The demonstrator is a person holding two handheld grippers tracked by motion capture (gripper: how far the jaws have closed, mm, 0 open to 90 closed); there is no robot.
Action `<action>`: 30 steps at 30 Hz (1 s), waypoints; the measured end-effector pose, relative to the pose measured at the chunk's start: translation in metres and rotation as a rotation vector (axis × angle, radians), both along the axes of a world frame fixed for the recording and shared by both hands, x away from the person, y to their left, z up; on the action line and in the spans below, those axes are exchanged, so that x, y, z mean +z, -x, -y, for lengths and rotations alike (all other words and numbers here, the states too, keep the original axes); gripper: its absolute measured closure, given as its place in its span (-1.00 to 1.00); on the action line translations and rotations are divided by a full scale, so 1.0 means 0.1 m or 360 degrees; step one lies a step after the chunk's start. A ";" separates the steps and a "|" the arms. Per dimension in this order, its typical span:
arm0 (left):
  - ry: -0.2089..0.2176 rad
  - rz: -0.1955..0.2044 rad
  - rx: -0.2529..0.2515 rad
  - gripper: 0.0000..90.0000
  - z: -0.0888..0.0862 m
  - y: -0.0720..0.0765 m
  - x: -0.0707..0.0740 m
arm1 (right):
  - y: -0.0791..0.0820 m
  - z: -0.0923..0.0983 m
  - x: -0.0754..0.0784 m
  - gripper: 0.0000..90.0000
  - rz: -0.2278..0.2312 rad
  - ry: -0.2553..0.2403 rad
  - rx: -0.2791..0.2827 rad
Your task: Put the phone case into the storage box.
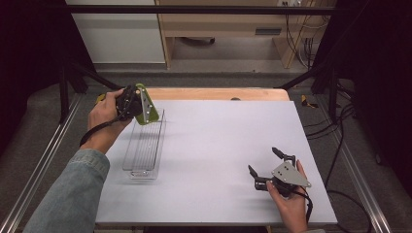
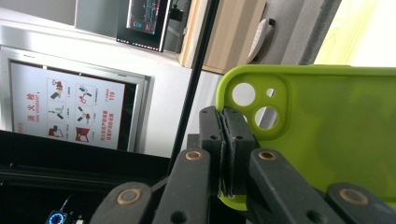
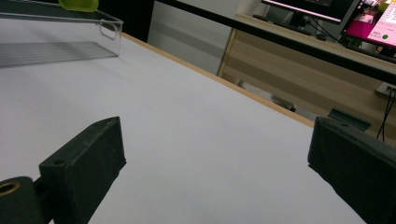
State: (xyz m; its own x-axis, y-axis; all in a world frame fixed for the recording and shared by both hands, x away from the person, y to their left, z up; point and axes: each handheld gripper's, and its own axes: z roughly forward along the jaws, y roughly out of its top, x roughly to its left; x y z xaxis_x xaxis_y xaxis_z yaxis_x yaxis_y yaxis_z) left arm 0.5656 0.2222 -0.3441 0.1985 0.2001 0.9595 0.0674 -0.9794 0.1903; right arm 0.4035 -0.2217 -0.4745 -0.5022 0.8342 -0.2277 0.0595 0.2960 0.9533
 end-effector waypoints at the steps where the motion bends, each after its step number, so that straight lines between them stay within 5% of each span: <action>1: -0.0014 -0.0003 0.0003 0.95 0.00 0.00 0.00 | 0.00 0.00 0.00 -0.91 0.0001 0.0000 0.0002; 30: -0.0099 -0.0018 -0.0039 0.95 0.10 -0.04 -0.22 | 0.00 0.00 -0.01 -0.90 -0.0009 -0.0001 0.0012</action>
